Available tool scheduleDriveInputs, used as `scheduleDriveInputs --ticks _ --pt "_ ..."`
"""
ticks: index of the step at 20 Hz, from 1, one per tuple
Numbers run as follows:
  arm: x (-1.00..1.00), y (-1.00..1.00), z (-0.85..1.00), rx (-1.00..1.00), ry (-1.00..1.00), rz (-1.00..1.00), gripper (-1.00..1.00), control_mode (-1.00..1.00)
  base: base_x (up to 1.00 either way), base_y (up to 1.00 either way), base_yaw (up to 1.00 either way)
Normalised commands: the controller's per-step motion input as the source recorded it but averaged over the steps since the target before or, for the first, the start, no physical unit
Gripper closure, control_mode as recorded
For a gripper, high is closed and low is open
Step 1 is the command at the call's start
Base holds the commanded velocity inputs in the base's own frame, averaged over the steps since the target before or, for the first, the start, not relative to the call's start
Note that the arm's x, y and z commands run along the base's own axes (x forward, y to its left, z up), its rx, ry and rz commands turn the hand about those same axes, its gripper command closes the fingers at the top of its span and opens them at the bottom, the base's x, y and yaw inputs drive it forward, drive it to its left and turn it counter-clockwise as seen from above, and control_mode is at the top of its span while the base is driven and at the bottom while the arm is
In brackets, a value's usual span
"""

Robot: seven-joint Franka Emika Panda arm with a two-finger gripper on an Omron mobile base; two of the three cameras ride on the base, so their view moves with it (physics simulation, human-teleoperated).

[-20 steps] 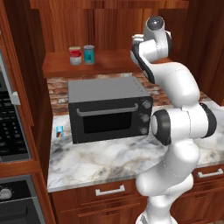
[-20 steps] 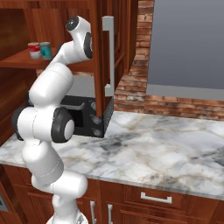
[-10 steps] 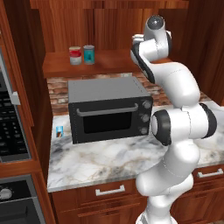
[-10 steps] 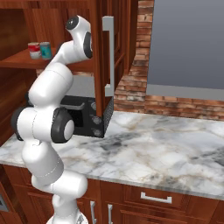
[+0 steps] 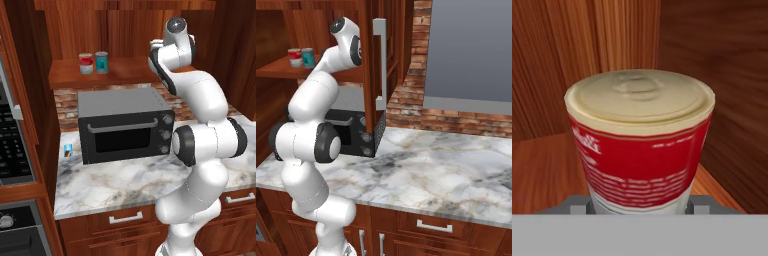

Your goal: Stack two cans on top of the other two cans in the cabinet.

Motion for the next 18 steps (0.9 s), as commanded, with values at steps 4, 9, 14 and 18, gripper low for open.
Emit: scheduleDriveInputs --ticks 4,9,14,18 --pt "0.0 0.0 -0.11 0.0 0.08 0.0 1.0 -1.0 0.0 0.0 0.0" --pt "0.02 0.0 -0.08 0.0 0.08 0.0 1.0 -1.0 0.0 0.0 0.0" --pt "0.04 0.0 -0.08 -0.01 0.05 0.0 1.0 -1.0 0.0 0.0 0.0" --pt "0.0 0.0 -0.12 -0.02 0.0 0.0 1.0 -1.0 0.0 0.0 0.0"
